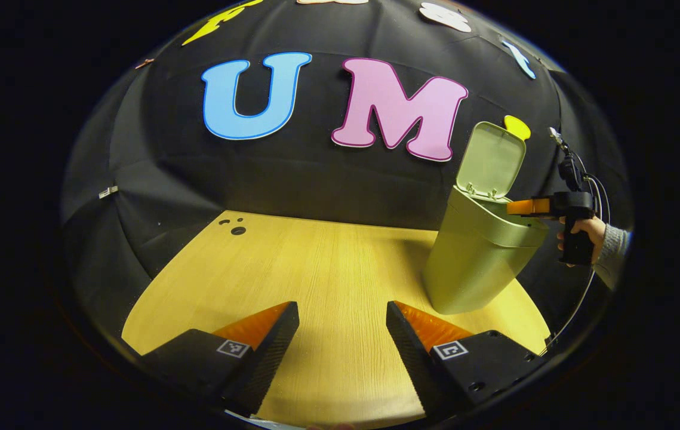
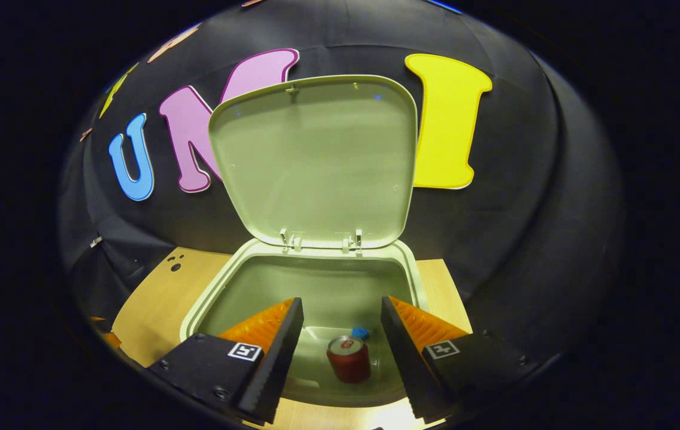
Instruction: Press the lid of the desktop garbage bin to open it, pick up the crumpled paper on the desktop and throw it into the bin, then pick up the pop can on the desktop and drop it into the bin, and finally close the garbage bin lid.
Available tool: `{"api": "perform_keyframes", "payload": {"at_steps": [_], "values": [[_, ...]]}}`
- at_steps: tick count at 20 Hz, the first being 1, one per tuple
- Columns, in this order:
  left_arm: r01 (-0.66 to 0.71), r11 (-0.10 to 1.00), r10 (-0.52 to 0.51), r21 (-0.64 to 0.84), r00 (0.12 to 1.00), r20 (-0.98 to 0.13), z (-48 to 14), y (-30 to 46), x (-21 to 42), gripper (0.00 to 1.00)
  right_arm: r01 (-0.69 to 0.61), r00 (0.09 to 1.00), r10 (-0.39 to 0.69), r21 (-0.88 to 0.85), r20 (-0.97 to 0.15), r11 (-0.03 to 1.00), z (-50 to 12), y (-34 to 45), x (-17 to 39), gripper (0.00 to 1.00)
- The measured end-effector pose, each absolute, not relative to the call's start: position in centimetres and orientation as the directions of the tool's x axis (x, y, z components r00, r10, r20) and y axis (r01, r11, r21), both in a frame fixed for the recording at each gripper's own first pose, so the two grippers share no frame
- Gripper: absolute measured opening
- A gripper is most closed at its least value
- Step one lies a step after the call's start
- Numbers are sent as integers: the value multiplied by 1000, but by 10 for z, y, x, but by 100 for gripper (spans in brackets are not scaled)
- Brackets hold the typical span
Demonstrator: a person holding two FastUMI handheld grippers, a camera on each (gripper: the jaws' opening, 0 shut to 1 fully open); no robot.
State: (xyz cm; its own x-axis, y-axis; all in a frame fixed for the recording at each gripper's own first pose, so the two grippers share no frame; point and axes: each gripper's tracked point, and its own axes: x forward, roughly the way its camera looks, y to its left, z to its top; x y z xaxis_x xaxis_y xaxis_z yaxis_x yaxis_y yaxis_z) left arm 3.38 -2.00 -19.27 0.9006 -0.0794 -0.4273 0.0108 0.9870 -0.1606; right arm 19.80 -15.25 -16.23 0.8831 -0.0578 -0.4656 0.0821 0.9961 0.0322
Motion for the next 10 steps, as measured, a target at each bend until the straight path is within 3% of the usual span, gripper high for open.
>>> {"api": "perform_keyframes", "payload": {"at_steps": [4,10], "values": [[19,985,-91,-170,900,-427,-192,-18,36,96,80,886,-56,33,-460,996,-160,-146,190,97],[45,982,-119,-181,897,-426,-194,-16,36,96,94,904,-87,-5,-418,996,-134,-144,168,98]]}}
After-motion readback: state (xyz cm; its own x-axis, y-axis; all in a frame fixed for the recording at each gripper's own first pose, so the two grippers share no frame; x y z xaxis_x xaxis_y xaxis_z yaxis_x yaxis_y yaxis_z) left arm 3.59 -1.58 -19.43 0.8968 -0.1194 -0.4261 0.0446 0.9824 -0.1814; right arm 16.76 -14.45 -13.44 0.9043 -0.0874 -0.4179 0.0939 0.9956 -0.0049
